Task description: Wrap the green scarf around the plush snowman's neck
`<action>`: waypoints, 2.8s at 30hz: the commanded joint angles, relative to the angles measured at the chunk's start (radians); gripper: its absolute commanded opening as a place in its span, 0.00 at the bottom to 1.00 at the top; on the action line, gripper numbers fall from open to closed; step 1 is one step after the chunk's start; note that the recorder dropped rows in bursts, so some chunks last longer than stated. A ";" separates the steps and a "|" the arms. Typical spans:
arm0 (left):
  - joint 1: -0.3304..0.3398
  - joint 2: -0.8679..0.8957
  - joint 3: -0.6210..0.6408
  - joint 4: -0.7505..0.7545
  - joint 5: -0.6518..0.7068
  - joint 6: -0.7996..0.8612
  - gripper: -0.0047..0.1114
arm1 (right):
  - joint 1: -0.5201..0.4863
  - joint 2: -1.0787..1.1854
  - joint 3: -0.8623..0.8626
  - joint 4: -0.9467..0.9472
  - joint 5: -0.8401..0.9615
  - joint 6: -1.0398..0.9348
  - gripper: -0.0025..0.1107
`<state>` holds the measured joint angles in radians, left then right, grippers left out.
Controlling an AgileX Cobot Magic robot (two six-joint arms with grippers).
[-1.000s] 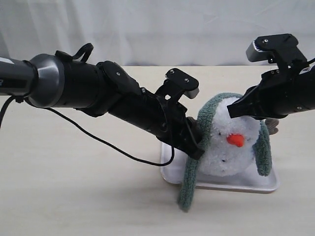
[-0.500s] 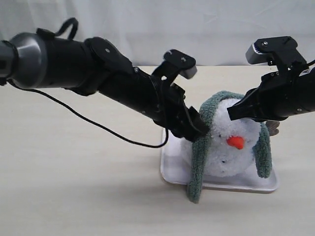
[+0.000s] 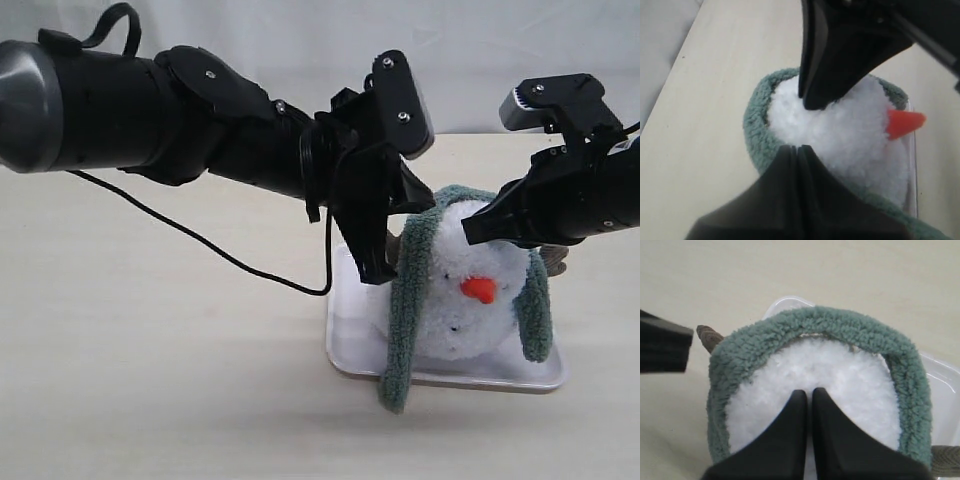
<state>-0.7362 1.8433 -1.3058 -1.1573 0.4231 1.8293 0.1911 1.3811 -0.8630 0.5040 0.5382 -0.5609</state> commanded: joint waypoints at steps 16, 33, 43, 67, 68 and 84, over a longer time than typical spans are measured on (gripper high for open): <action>-0.008 0.129 -0.005 -0.225 -0.061 0.260 0.04 | -0.002 0.002 0.009 -0.019 0.022 0.001 0.06; -0.008 0.162 -0.005 -0.365 -0.068 0.234 0.04 | -0.002 0.002 0.009 -0.019 0.020 0.001 0.06; -0.008 0.174 -0.005 -0.374 -0.146 0.183 0.04 | -0.002 0.002 0.009 -0.019 0.015 -0.001 0.06; -0.008 0.176 0.035 -0.232 0.003 -0.028 0.04 | -0.002 0.002 0.009 -0.019 0.014 -0.001 0.06; -0.008 0.176 0.035 -0.224 0.012 -0.028 0.04 | -0.002 0.002 0.009 -0.019 0.014 -0.001 0.06; -0.008 0.168 0.035 -0.055 0.072 -0.179 0.04 | -0.002 0.002 0.009 -0.019 0.012 -0.001 0.06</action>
<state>-0.7426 2.0207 -1.2749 -1.2355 0.4737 1.6786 0.1911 1.3811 -0.8630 0.4957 0.5400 -0.5609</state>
